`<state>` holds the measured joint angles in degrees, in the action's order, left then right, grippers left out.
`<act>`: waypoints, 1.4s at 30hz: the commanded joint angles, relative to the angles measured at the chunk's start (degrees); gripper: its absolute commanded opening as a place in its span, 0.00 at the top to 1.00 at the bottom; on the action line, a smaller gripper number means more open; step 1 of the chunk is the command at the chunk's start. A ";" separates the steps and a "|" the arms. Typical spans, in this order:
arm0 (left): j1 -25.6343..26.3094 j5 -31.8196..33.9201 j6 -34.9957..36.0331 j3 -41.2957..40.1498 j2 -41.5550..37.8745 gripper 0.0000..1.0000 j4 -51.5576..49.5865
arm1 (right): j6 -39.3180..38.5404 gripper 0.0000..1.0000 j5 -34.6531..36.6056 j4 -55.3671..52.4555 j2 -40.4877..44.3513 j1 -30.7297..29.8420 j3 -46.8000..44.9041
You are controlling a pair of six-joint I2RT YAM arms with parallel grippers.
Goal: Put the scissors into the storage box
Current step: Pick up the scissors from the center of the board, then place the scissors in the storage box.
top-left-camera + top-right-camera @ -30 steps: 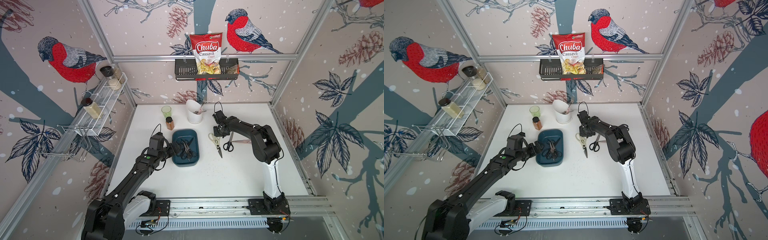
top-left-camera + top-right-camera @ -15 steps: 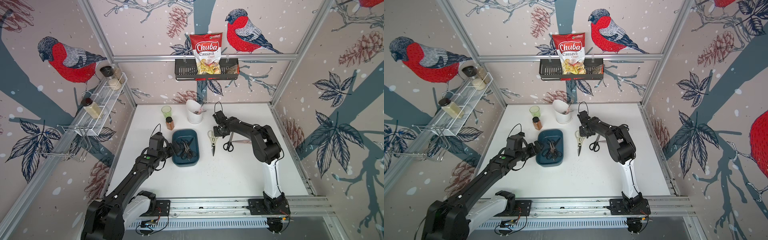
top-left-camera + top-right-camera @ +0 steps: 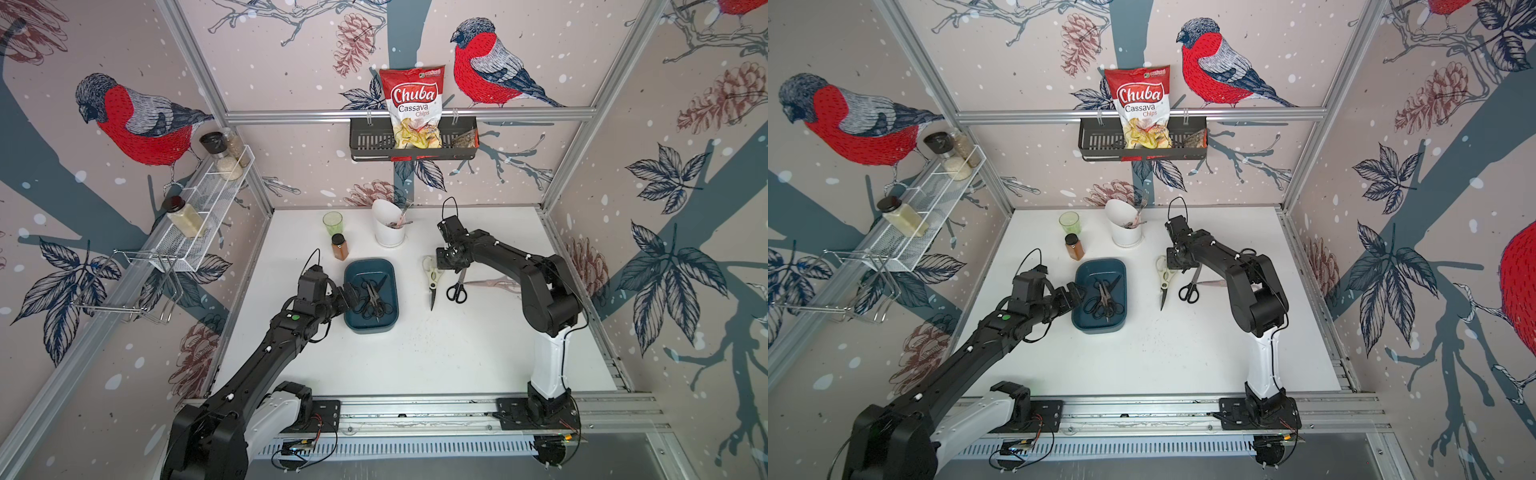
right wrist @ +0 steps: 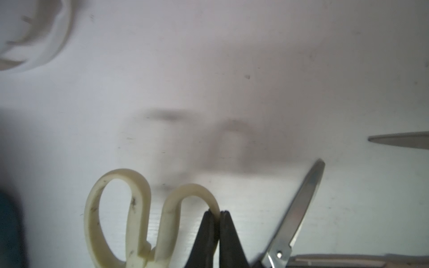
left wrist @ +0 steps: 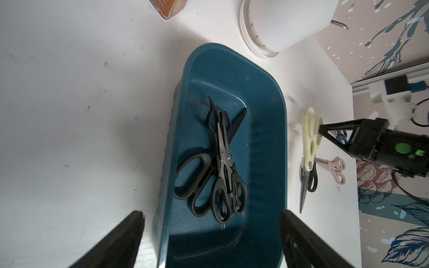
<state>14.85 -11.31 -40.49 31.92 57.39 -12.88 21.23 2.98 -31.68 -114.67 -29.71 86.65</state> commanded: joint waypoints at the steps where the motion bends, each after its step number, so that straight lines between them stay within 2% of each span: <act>1: -0.14 3.35 -0.82 -0.74 -0.33 0.05 1.36 | 3.11 1.00 -4.93 1.74 2.62 -0.66 -0.04; 10: -2.47 6.36 -1.65 -4.27 -1.13 0.05 3.05 | 8.34 1.00 -4.04 5.48 5.11 -7.50 2.63; 17: -4.82 8.15 -2.43 -7.47 -2.78 0.05 3.51 | 10.75 1.00 -1.06 6.42 0.24 -14.07 9.67; 24: -9.76 5.12 -6.98 -12.24 -5.14 0.05 6.07 | 12.36 1.00 0.85 7.26 -5.19 -18.93 15.55; 30: -12.75 3.59 -9.40 -14.42 -7.67 0.05 6.39 | 12.74 1.00 1.65 6.56 -9.51 -20.63 18.88; 42: -14.39 3.14 -10.84 -15.11 -9.75 0.05 5.69 | 13.44 1.00 0.74 6.46 -14.20 -21.79 19.52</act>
<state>0.75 -7.53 -51.07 16.73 47.75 -8.08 33.56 3.97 -25.78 -128.31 -51.40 105.71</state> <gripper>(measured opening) 0.949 0.096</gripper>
